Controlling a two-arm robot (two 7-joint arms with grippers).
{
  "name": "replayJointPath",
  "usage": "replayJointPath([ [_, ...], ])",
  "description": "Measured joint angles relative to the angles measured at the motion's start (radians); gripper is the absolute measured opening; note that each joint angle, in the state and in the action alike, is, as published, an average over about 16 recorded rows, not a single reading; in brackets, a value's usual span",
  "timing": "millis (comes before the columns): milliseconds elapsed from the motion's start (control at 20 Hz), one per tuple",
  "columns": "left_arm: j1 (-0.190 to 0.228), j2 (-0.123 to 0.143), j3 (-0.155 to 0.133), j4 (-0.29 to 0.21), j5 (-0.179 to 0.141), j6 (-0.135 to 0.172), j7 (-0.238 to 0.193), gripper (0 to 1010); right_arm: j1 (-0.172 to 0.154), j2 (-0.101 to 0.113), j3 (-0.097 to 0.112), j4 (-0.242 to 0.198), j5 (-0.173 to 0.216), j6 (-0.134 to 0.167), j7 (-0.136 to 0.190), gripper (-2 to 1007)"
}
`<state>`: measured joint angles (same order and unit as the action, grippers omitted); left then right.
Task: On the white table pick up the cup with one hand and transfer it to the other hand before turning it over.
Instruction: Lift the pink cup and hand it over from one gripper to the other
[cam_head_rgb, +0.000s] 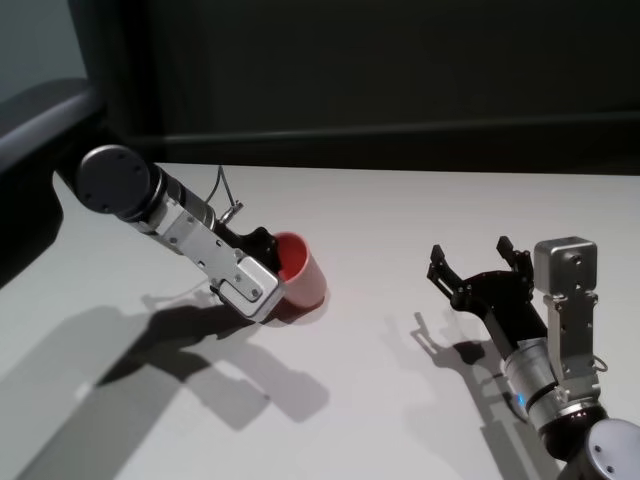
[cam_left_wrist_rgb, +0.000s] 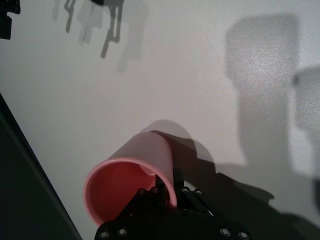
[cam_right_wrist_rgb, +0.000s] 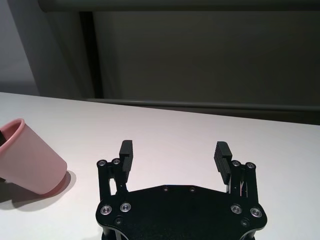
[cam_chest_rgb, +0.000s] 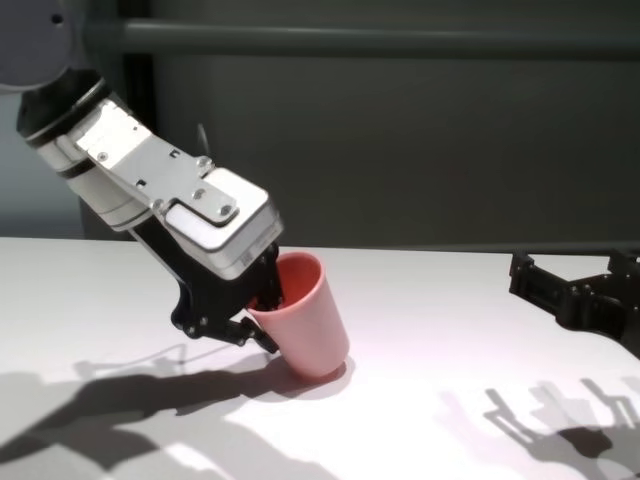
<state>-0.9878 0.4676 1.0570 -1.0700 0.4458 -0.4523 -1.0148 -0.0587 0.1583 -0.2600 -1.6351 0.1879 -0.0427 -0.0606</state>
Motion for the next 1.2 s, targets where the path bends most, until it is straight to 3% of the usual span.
replayJointPath([
  [300, 0.020, 0.013, -0.021, -0.011, -0.046, 0.011, 0.042, 70, 0.000, 0.000, 0.000, 0.000, 0.000, 0.000, 0.000, 1002],
  [600, 0.057, 0.035, -0.072, -0.035, -0.128, 0.033, 0.101, 40, 0.000, 0.000, 0.000, 0.000, 0.000, 0.000, 0.000, 1002],
  [850, 0.100, 0.054, -0.139, -0.066, -0.232, 0.069, 0.143, 40, 0.000, 0.000, 0.000, 0.000, 0.000, 0.000, 0.000, 1002],
  [1200, 0.168, 0.068, -0.248, -0.110, -0.406, 0.133, 0.178, 40, 0.000, 0.000, 0.000, 0.000, 0.000, 0.000, 0.000, 1002],
])
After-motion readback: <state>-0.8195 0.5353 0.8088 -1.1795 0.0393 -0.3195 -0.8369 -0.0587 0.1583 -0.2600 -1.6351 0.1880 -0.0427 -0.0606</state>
